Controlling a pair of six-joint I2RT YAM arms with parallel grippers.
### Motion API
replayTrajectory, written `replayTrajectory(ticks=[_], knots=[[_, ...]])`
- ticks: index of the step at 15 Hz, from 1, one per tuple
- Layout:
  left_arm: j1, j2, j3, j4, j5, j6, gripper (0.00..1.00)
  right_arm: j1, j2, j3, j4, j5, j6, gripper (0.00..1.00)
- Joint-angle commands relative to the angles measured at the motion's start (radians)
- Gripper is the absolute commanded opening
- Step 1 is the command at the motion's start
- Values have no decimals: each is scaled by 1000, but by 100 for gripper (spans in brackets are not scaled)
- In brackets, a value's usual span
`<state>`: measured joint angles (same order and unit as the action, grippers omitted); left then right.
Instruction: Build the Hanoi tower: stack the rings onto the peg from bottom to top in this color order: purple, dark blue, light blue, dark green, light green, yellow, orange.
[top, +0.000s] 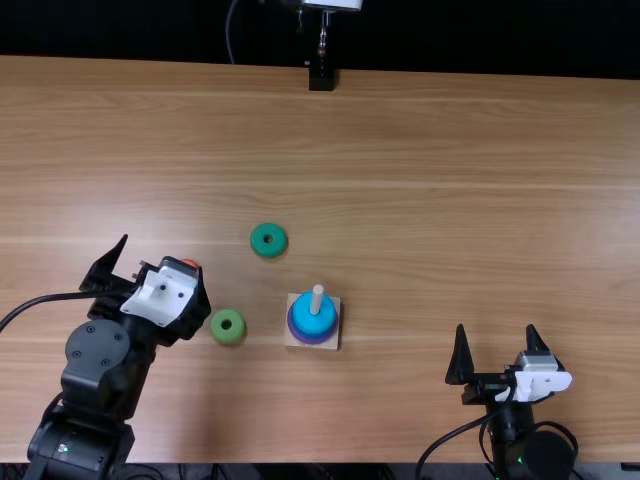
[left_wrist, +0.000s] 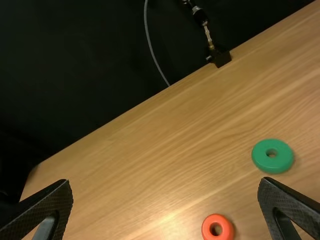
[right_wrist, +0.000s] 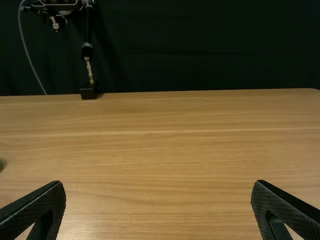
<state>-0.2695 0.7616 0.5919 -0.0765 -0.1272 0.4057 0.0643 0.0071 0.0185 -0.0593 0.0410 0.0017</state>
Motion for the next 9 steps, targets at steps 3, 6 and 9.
replayTrajectory(ticks=[3,6,9], knots=[[-10,-21,29,7,-20,29,100,-11,-7,-6,-4,-6,0,100],[-2,-10,20,3,-2,29,100,-11,-7,-6,-4,-6,0,100],[46,182,77,-5,4,27,100,-11,-7,-6,-4,-6,0,100]])
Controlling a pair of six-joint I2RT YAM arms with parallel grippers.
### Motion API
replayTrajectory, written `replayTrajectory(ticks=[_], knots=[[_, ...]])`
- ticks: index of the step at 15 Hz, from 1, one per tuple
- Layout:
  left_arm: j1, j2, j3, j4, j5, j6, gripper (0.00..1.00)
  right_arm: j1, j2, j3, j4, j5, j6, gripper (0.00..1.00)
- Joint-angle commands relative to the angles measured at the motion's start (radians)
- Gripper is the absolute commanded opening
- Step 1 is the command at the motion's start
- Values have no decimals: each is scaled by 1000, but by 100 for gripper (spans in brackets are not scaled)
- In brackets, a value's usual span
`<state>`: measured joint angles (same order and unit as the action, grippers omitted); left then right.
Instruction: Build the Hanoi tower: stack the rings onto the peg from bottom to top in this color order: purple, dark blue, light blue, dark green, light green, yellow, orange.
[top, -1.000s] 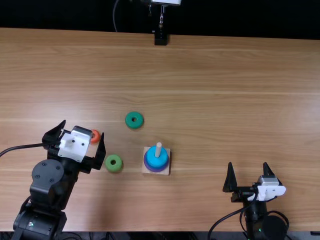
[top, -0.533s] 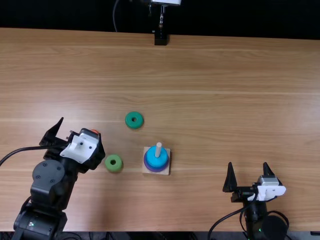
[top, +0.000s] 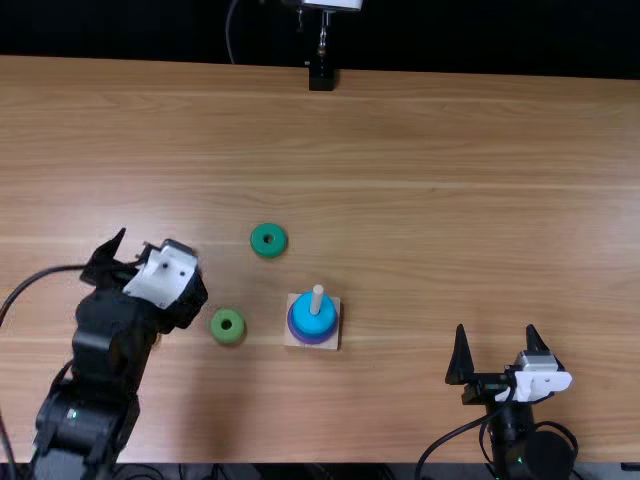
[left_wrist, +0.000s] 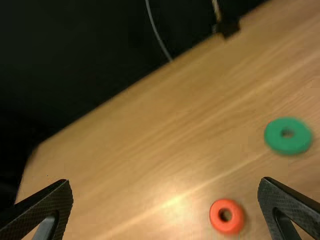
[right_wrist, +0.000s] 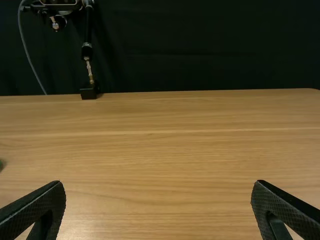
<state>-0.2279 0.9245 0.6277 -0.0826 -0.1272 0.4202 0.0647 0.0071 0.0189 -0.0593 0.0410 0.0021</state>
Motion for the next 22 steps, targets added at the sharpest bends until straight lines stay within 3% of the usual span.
replayTrajectory(ticks=[1,2,3,4,6,7,8,11,15,17,19,22], knots=[[2,85,95,2,8,7,100,-11,-7,-7,-4,-6,0,100],[1,157,141,9,17,-15,100,-11,-7,-7,-3,-6,0,100],[-1,231,190,9,35,-70,100,-11,-7,-7,-4,-6,2,100],[-7,290,237,13,83,-142,100,-11,-7,-7,-4,-6,2,100],[-11,390,314,11,221,-278,100,-11,-7,-7,-4,-6,0,100],[-10,444,357,9,260,-341,100,-11,-7,-7,-4,-6,0,100],[-13,496,397,5,276,-369,100,-11,-7,-7,-4,-6,0,100],[-65,663,546,-48,271,-370,100,-11,-7,-7,-4,-6,0,100],[-100,843,710,-286,265,-370,100,-11,-7,-7,-4,-6,0,100],[-110,918,757,-330,278,-372,100,-9,-7,-7,-4,-6,0,100],[-117,970,813,-365,273,-389,100,-9,-7,-7,-4,-6,0,100],[-140,1056,911,-534,252,-385,100,-11,-7,-7,-4,-6,0,100]])
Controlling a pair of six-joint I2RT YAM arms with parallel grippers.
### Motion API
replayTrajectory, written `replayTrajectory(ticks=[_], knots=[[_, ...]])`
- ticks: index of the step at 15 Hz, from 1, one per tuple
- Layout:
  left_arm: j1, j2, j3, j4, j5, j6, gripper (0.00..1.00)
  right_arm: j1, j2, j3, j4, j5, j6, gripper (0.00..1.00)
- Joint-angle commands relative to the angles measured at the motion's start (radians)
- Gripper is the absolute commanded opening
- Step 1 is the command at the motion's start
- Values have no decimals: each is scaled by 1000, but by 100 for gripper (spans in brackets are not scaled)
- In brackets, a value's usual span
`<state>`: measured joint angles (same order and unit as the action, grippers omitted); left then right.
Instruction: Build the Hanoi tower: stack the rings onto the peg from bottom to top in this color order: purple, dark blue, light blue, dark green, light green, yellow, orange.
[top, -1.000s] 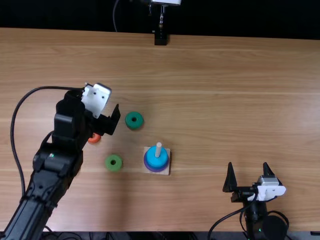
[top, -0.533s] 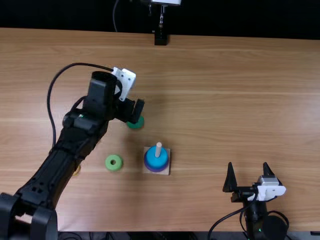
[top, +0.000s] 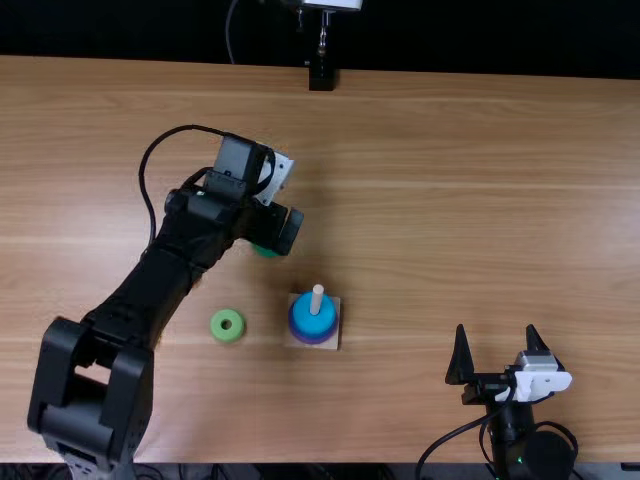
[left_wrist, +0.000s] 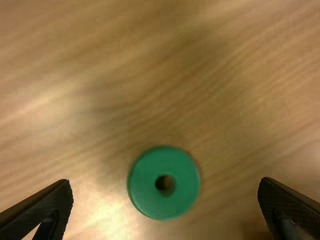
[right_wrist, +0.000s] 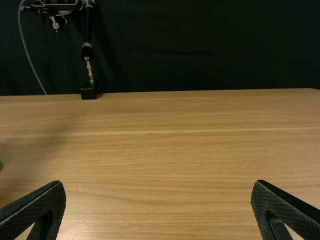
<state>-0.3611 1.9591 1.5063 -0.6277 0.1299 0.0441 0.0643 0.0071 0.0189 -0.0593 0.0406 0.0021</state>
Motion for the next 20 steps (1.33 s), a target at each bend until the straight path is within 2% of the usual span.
replayTrajectory(ticks=[1,4,20], knots=[[-9,43,52,-40,-29,-4,100,-11,-7,-7,-4,-6,0,100],[-18,89,86,-98,-36,4,100,-11,-7,-7,-4,-6,0,100],[-38,224,150,-99,-36,6,100,-11,-7,-7,-3,-6,0,100]])
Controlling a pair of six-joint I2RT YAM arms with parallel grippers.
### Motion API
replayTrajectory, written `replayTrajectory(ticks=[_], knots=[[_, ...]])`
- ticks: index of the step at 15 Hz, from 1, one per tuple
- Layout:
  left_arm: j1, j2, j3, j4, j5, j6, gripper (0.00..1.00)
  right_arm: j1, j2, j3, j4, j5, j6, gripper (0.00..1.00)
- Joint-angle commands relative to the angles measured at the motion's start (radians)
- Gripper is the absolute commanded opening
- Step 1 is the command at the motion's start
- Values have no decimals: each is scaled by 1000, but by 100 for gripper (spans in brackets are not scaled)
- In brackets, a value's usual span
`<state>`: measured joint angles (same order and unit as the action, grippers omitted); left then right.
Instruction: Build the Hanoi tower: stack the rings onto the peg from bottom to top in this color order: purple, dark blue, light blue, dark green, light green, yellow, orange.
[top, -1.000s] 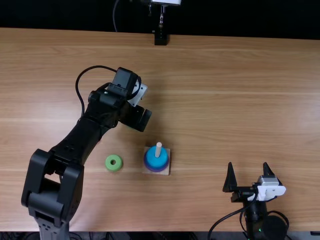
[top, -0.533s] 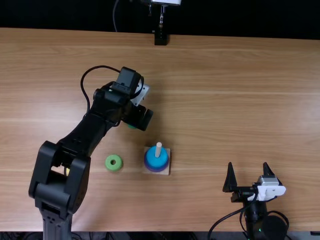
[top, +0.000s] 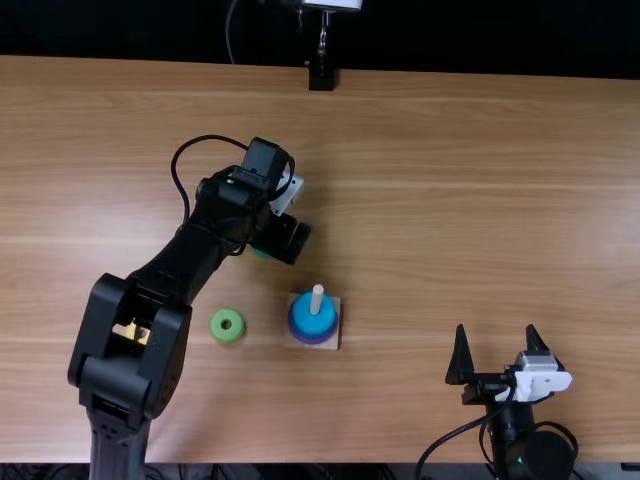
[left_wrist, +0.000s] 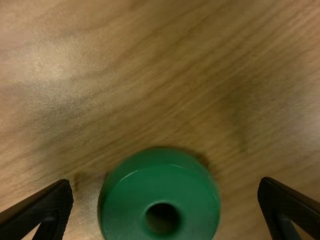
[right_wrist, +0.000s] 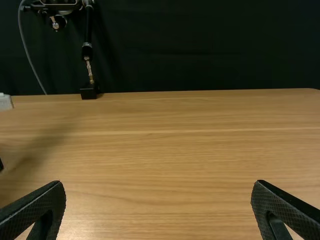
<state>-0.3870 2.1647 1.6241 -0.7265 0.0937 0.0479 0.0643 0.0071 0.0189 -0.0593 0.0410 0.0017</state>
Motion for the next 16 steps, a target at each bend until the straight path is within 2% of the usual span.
replayTrajectory(ticks=[1,6,7,8,9,10,11,14,16], knots=[[-12,21,33,-1,0,0,100,-11,-7,-7,-4,-6,2,100],[-12,20,33,-21,0,2,100,-11,-7,-7,-3,-6,2,100],[-12,21,31,-28,-2,4,92,-11,-7,-7,-4,-6,0,100],[-12,21,28,-28,-2,6,55,-11,-7,-7,-4,-6,0,100],[-18,20,26,-25,-20,6,20,-11,-7,-7,-4,-6,0,100],[-30,20,26,-25,-40,6,0,-9,-7,-7,-4,-6,2,100],[-33,20,26,-25,-49,6,0,-11,-7,-7,-3,-6,0,100],[-32,18,31,-30,-51,6,0,-11,-7,-7,-3,-6,0,100],[-32,7,63,-98,-51,4,0,-11,-7,-7,-4,-6,2,100]])
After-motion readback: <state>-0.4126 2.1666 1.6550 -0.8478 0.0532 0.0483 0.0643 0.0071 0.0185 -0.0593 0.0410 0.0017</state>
